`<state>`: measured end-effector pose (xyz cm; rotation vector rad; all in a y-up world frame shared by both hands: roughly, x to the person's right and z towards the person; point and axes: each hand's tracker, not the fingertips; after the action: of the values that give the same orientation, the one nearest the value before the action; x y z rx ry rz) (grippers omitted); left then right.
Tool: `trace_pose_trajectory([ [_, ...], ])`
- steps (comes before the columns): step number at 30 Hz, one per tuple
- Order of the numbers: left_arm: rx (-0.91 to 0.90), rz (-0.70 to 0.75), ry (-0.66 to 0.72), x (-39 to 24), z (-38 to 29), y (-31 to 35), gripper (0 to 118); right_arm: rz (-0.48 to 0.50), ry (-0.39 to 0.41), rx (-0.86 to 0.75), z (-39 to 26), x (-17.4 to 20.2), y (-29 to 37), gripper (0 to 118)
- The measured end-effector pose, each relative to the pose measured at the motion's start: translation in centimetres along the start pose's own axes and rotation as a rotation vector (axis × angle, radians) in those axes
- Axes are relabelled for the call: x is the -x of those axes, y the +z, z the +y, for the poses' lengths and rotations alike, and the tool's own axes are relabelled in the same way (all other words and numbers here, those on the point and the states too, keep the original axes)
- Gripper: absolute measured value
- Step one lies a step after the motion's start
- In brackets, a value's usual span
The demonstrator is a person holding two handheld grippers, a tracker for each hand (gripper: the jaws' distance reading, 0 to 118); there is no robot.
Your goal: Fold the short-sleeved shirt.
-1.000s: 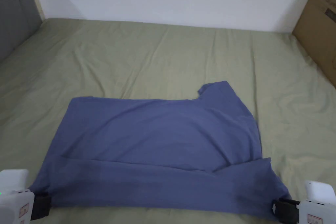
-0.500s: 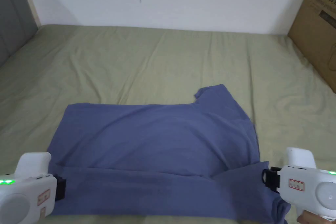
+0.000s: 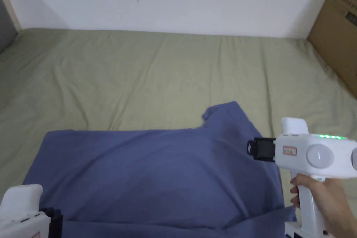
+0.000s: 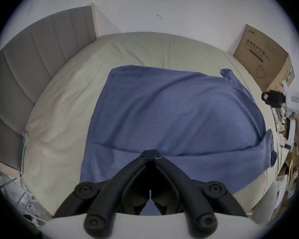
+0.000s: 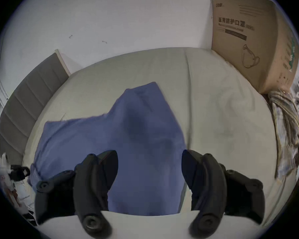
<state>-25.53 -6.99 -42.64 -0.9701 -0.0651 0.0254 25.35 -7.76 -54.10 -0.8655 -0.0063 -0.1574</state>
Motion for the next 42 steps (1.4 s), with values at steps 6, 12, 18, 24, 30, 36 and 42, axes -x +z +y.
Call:
trace_pose_trajectory([
  [6, 0.041, 0.033, -0.002, 0.2, 0.5, -2.1, 0, -0.058, 0.056, 0.085, 4.4, -1.7, -7.7, 83],
  [12, 0.056, 0.036, 0.083, 0.5, 0.6, -3.2, 0, -0.080, 0.056, 0.162, 3.6, -1.9, -11.1, 65],
  [18, 0.066, 0.052, 0.072, -0.1, 1.1, -3.4, 0, -0.122, 0.154, 0.130, 3.8, -0.2, -9.4, 9],
  [24, 0.053, 0.040, 0.085, 0.1, 1.9, -3.1, 0, -0.102, 0.064, 0.117, 4.7, -0.9, -7.7, 4],
  [30, 0.015, 0.043, 0.091, 1.6, 4.2, -3.7, 0, -0.096, 0.061, 0.103, 5.3, -0.6, -6.7, 3],
  [36, -0.002, 0.056, 0.082, 3.1, 8.5, -6.1, 0, -0.101, 0.073, 0.087, 5.8, -0.3, -6.1, 3],
  [42, -0.028, 0.059, 0.115, 5.4, 13.4, -10.2, 96, -0.081, 0.072, 0.082, 6.3, 0.0, -5.7, 2],
])
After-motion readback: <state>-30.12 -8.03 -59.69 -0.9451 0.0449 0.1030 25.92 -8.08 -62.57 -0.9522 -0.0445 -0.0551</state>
